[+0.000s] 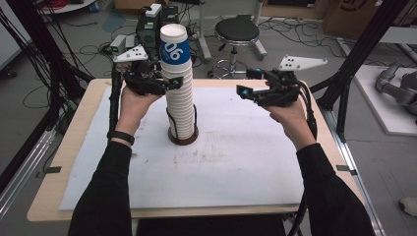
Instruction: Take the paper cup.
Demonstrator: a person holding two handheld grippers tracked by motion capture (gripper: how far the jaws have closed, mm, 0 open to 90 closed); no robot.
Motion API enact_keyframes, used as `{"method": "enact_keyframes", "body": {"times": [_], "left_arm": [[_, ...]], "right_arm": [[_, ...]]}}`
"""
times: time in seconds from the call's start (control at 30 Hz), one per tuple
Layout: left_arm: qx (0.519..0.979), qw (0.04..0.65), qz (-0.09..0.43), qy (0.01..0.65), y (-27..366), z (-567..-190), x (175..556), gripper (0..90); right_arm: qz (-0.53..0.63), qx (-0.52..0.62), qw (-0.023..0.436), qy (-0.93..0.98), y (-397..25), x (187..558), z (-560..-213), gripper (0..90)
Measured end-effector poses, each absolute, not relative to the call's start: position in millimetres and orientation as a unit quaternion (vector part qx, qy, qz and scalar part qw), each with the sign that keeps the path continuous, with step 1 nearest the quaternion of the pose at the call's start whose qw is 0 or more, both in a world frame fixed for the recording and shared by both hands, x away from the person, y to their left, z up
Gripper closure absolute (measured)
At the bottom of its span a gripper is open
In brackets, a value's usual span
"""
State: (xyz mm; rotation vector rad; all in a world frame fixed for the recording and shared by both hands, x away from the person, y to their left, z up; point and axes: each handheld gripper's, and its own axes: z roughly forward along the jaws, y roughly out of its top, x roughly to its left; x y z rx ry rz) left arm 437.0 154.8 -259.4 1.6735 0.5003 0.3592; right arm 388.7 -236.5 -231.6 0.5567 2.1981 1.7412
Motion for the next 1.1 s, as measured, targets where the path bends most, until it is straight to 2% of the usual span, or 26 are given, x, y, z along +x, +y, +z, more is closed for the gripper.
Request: {"method": "enact_keyframes", "body": {"times": [0.3,0.53,1.1], "left_arm": [[0.727,0.632,0.155,0.22,155.2,-260.3,438.9,12.4],[0.727,0.633,0.155,0.218,155.3,-260.5,439.1,12.4],[0.728,0.633,0.153,0.216,155.2,-260.4,440.0,12.4]], "right_arm": [[0.607,0.177,0.147,0.761,-206.4,405.8,-195.5,23.0],[0.62,0.168,0.125,0.756,-162.0,424.4,-172.0,21.8],[0.619,0.18,0.096,0.758,-102.8,449.6,-152.4,21.3]]}}
